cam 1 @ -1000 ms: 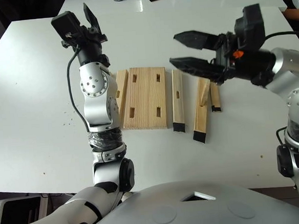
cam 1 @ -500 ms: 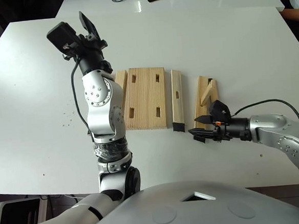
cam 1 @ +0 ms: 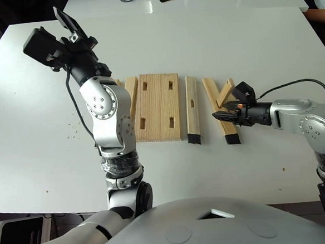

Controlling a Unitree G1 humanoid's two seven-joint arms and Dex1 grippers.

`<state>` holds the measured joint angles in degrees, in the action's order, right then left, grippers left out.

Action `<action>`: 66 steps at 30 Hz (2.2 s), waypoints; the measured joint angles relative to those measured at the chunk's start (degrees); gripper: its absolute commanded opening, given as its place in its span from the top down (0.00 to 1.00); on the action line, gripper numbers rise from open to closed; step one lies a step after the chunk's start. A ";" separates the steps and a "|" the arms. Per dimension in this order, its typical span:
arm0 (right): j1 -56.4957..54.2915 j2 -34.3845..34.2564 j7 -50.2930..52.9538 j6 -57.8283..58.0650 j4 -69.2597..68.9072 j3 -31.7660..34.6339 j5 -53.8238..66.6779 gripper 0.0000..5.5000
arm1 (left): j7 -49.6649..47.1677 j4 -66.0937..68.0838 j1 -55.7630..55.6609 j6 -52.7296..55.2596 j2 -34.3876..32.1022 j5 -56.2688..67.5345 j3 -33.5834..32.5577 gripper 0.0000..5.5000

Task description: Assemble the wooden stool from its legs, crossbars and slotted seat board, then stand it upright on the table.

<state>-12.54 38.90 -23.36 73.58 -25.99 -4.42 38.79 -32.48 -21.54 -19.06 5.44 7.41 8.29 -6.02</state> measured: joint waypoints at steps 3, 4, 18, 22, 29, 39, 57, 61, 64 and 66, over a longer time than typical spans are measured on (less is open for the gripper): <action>-0.47 0.31 -0.25 0.00 0.18 -0.12 -1.14 0.34 | -0.08 1.12 0.00 -0.68 0.00 0.73 0.00 0.52; -0.59 0.63 -0.47 0.02 0.24 -0.16 -1.43 0.31 | -0.19 1.35 0.00 -1.09 0.00 0.86 0.00 0.52; 0.84 5.09 -6.16 -1.60 0.90 -4.26 -4.01 0.29 | -1.27 1.49 -0.17 -2.05 -0.01 1.40 1.05 0.52; 1.89 4.17 -5.99 -2.73 0.94 -5.11 -5.87 0.29 | -1.27 1.45 -0.17 -1.21 -0.02 1.46 1.10 0.52; 2.54 1.84 -4.42 -4.54 1.38 -6.98 -8.70 0.29 | -1.26 1.35 -0.19 -0.12 -0.02 1.52 1.19 0.52; 4.44 4.66 -5.61 -10.88 2.01 -10.78 -13.64 0.29 | -1.27 1.31 -0.20 0.01 -0.02 1.51 1.27 0.52; 4.42 6.01 -8.08 -17.10 4.79 -11.30 -17.63 0.62 | -3.10 1.36 -0.20 -1.22 -0.02 1.48 1.20 0.52; 3.99 4.04 -7.28 -17.34 5.35 -11.25 -18.85 0.62 | -3.35 -1.22 0.20 0.29 -0.17 2.20 -0.74 0.52; 3.90 2.21 -6.06 -17.09 5.38 -11.06 -19.53 0.62 | -3.35 -3.46 0.84 2.46 -0.33 3.81 -3.49 0.52; 3.77 -0.19 -4.70 -16.72 5.38 -10.09 -19.55 0.62 | -3.33 -4.45 1.25 4.36 -0.42 4.23 -5.23 0.52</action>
<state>-8.77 38.71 -28.06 56.86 -20.60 -14.50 19.24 -35.81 -25.99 -17.81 9.80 6.99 12.52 -11.25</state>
